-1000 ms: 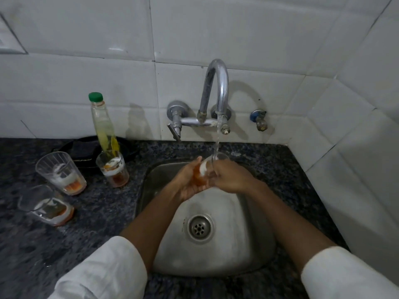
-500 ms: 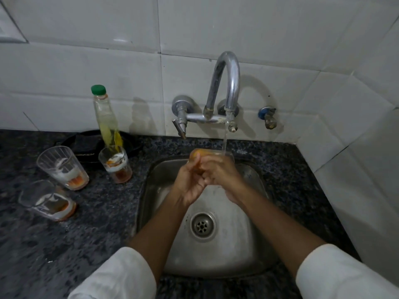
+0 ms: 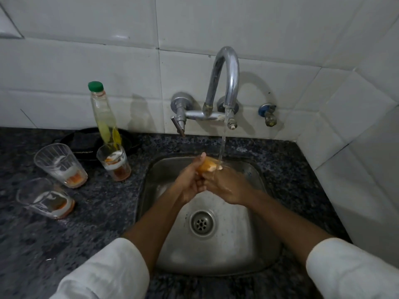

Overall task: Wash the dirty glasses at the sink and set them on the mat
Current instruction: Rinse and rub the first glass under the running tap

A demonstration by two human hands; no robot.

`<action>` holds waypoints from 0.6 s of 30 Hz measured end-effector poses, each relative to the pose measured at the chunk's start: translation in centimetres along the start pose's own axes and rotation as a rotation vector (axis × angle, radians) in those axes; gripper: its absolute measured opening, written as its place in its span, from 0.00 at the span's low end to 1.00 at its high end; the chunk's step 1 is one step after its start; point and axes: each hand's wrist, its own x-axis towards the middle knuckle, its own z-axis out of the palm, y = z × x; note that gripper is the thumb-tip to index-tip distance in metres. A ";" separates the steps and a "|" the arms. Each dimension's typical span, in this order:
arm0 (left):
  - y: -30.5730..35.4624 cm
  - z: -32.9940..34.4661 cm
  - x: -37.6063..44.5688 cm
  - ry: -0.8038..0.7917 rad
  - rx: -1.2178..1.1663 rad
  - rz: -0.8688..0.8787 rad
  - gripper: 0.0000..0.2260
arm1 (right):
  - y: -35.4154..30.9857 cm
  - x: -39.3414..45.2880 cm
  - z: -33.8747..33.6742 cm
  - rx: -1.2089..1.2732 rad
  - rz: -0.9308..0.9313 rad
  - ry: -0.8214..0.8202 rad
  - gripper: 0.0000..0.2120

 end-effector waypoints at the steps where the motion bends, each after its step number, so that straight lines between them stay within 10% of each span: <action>1: -0.3 0.0 -0.3 -0.037 -0.074 0.036 0.25 | -0.5 0.2 -0.1 0.229 0.114 0.101 0.11; 4: -0.8 -0.1 0.0 -0.116 -0.360 0.138 0.16 | -2.8 0.6 -1.0 0.745 0.218 0.282 0.09; 9: 0.4 0.2 0.2 0.092 0.056 -0.014 0.22 | -0.3 0.3 -0.1 -0.062 0.085 -0.048 0.09; 13: -0.4 0.5 -0.5 -0.113 -0.381 0.103 0.22 | -2.6 1.0 -0.3 0.730 0.325 0.322 0.08; 18: 0.7 0.2 -0.1 0.040 0.032 0.009 0.23 | -0.9 0.1 -0.1 -0.072 0.005 -0.015 0.06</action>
